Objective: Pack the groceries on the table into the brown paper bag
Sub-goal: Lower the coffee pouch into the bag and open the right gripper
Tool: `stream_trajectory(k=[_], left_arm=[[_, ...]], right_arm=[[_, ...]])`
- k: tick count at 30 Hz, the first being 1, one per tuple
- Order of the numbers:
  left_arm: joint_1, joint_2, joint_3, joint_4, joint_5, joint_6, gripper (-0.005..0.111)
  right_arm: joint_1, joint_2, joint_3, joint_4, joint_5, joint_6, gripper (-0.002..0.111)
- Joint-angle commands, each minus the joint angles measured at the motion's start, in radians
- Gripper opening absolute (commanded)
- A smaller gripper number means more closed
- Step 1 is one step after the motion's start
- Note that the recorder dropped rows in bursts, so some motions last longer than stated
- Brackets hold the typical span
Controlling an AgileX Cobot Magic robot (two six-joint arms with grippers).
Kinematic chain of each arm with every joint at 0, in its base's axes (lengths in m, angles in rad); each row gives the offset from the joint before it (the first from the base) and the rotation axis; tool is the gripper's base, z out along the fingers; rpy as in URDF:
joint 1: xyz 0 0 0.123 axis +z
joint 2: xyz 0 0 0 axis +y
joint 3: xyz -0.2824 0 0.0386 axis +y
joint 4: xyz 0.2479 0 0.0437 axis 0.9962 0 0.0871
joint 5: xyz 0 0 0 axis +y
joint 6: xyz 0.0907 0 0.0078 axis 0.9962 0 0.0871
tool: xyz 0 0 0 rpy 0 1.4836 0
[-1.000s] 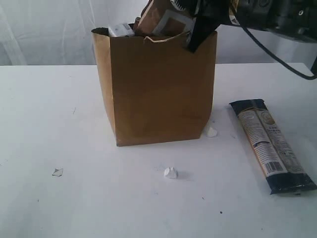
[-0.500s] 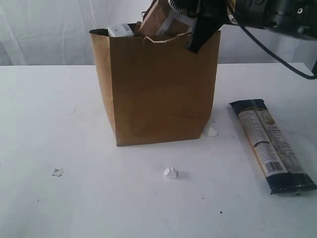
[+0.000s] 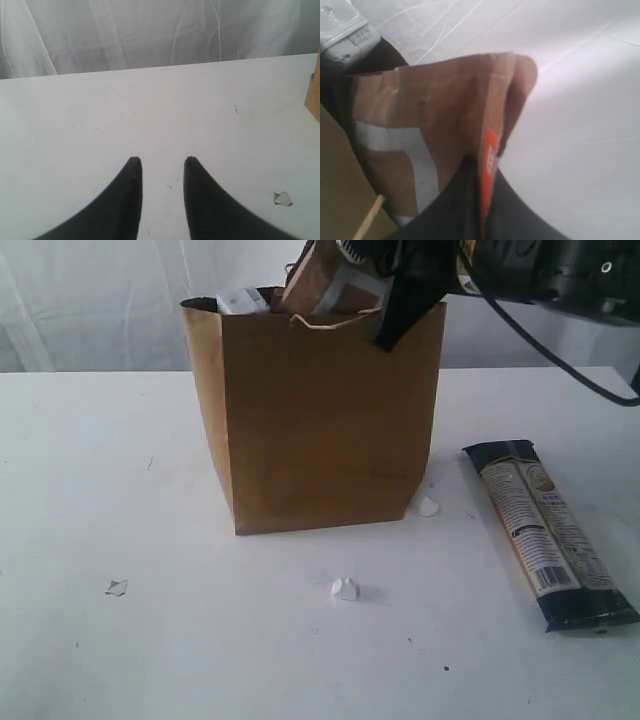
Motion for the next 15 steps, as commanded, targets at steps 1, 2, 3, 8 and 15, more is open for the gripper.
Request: stream_trajectory(k=[1, 2, 3, 8, 15], left_arm=[[0.004, -0.005, 0.002, -0.008, 0.000, -0.002, 0.035], [0.004, -0.005, 0.002, -0.008, 0.000, -0.002, 0.035], [0.004, -0.005, 0.002, -0.008, 0.000, -0.002, 0.035], [0.004, -0.005, 0.002, -0.008, 0.000, -0.002, 0.035], [0.004, -0.005, 0.002, -0.008, 0.000, -0.002, 0.035]], right_arm=[[0.002, -0.003, 0.004, 0.005, -0.030, 0.003, 0.000], [0.005, -0.003, 0.004, 0.005, -0.035, 0.003, 0.000], [0.009, -0.003, 0.004, 0.005, -0.035, 0.003, 0.000], [0.009, -0.003, 0.004, 0.005, -0.036, 0.010, 0.008], [0.009, -0.010, 0.004, 0.008, -0.033, 0.062, 0.059]])
